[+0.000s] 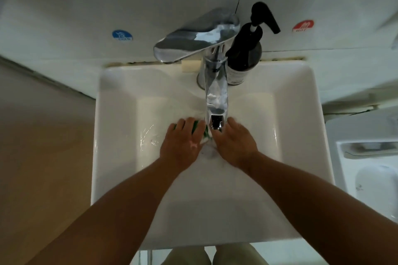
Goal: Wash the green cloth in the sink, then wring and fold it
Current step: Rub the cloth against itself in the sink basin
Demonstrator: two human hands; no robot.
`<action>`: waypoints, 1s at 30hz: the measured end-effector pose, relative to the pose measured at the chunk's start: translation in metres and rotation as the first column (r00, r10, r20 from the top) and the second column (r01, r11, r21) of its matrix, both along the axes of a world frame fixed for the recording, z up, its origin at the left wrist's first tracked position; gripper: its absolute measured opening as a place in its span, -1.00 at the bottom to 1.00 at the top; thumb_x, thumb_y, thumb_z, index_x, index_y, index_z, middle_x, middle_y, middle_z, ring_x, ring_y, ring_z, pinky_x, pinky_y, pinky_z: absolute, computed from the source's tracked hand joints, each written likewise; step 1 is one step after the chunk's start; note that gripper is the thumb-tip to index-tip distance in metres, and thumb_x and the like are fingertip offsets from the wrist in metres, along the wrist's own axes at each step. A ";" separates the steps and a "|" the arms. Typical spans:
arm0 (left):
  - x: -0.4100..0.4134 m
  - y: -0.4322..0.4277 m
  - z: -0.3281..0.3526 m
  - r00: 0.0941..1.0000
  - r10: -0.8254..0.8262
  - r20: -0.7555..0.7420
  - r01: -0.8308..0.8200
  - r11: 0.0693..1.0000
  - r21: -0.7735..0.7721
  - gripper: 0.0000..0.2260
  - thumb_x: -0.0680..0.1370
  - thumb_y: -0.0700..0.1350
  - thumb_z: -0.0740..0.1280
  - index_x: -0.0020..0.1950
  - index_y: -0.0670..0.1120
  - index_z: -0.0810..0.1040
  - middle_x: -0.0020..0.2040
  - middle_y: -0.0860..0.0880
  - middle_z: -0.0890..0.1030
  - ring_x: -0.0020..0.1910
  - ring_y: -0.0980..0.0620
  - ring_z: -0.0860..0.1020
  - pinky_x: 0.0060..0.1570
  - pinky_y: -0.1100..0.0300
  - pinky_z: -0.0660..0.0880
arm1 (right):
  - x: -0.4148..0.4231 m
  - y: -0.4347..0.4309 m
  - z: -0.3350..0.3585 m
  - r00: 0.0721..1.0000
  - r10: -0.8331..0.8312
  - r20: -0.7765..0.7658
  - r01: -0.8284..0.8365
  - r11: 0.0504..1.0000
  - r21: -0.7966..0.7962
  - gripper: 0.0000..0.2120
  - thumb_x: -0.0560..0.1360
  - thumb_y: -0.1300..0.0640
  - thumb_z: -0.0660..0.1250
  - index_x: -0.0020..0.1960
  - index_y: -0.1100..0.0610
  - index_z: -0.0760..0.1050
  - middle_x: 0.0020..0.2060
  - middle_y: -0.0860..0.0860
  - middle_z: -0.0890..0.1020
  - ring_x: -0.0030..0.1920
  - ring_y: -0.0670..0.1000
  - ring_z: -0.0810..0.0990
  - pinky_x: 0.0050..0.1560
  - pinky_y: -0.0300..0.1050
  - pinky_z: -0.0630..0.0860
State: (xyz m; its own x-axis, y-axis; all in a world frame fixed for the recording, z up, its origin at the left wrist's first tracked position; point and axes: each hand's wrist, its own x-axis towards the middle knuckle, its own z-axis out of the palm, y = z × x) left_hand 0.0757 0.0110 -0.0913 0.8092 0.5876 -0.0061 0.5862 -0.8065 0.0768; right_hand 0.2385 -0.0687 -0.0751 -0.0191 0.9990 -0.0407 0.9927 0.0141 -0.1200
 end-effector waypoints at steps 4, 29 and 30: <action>0.021 0.020 0.035 0.977 0.126 -0.172 -0.163 0.961 -0.223 -0.68 0.57 0.08 0.32 0.14 -0.14 0.58 -0.12 -0.19 0.62 -0.23 -0.23 0.63 -0.26 0.01 0.55 | 0.013 0.022 0.026 0.996 -0.077 -0.036 0.063 0.949 -0.308 -0.85 0.53 0.09 0.26 -0.01 0.16 0.49 -0.15 0.15 0.64 -0.17 0.23 0.63 -0.22 -0.01 0.41; 0.012 0.010 0.024 0.990 0.067 -0.126 -0.091 0.977 -0.193 -0.75 0.58 0.01 0.32 0.18 -0.10 0.55 -0.06 -0.13 0.63 -0.19 -0.20 0.64 -0.19 0.02 0.56 | 0.009 0.010 0.016 0.998 -0.023 -0.059 0.017 0.995 -0.102 -0.85 0.35 0.21 0.46 -0.16 0.23 0.54 -0.35 0.14 0.61 -0.41 0.15 0.58 -0.45 -0.07 0.45; 0.015 0.014 0.029 0.973 0.097 -0.208 -0.147 0.960 -0.238 -0.73 0.63 0.07 0.21 0.17 -0.07 0.54 -0.02 -0.12 0.65 -0.11 -0.19 0.65 -0.11 0.03 0.54 | 0.011 0.012 0.021 0.998 -0.015 -0.059 0.006 0.989 -0.148 -0.86 0.40 0.15 0.43 -0.16 0.22 0.54 -0.34 0.14 0.63 -0.38 0.17 0.60 -0.37 -0.06 0.44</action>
